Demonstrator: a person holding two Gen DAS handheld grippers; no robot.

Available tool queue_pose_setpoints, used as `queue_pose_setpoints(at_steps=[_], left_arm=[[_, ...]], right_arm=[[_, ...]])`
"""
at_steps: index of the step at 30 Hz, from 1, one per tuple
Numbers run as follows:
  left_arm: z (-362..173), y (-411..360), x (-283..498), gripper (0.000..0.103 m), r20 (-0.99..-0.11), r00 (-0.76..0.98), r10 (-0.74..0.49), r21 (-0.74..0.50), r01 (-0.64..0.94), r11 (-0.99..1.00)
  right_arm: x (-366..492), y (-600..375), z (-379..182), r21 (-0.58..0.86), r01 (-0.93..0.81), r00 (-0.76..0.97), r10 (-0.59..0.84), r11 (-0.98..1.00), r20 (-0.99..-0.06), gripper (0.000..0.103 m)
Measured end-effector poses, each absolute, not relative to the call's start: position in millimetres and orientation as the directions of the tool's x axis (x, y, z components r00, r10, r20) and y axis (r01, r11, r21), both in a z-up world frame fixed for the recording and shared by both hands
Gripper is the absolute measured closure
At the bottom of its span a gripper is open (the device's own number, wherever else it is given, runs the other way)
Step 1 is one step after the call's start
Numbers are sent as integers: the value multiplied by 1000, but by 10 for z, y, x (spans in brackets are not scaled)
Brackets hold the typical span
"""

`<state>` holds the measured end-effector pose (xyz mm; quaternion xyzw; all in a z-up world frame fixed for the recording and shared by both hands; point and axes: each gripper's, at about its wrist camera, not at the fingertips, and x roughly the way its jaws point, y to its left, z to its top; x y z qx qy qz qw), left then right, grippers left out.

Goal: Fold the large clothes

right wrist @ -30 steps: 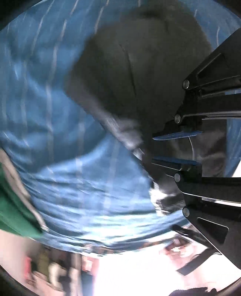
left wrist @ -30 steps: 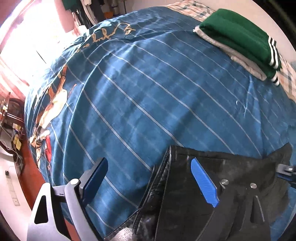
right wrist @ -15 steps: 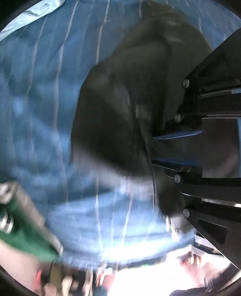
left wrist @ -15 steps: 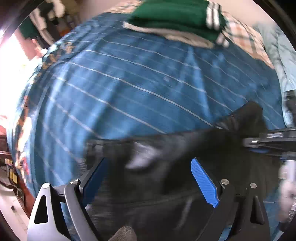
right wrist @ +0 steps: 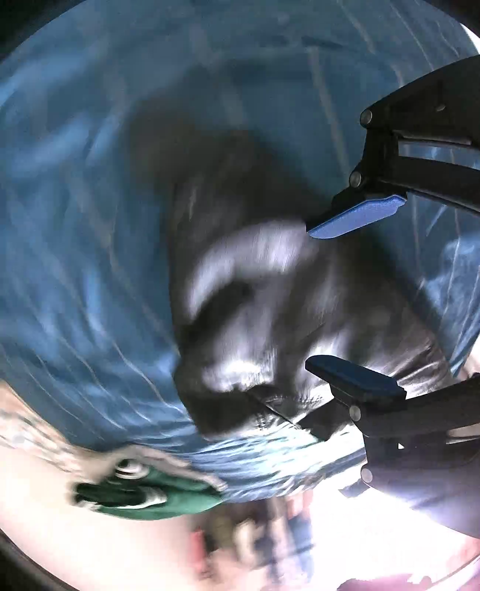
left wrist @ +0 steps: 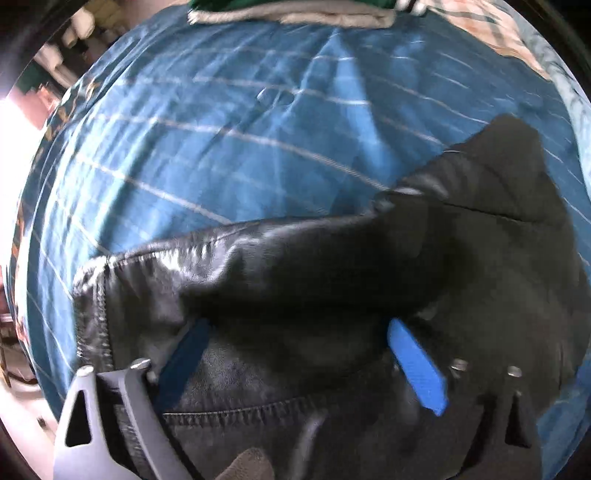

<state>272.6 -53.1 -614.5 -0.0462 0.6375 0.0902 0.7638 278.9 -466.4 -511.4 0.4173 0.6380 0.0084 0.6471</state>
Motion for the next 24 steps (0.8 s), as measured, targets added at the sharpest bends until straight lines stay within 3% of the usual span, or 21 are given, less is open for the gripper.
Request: queue_pose_setpoints(at_steps=[3, 9, 15, 16, 17, 18, 24], left_arm=[[-6159, -455, 2678, 0, -983, 181, 33, -7, -219, 976], [-6153, -477, 2648, 0, -979, 199, 42, 6, -179, 984], [-6205, -419, 2618, 0, -977, 214, -5, -48, -194, 980], [-6220, -390, 2609, 0, -976, 216, -16, -59, -192, 980], [-6224, -383, 2607, 0, -976, 218, -18, -62, -193, 979], [-6220, -363, 2601, 0, -975, 222, -18, -63, -194, 979], [-6230, -520, 2793, 0, -972, 237, 5, -28, -139, 990]], right_arm=[[2553, -4923, -5387, 560, 594, 212, 559, 578, -802, 35], [2699, -4827, -5973, 767, 515, 371, 707, 383, -602, 35], [3130, -4577, -6025, 811, 412, 410, 711, 415, -572, 32], [3162, -4531, -5998, 819, 396, 417, 713, 416, -564, 39], [3180, -4493, -5976, 819, 393, 418, 712, 418, -564, 68], [3187, -4485, -5976, 827, 393, 431, 713, 403, -553, 77], [3220, -4420, -5318, 870, 338, 528, 692, 360, -492, 86]])
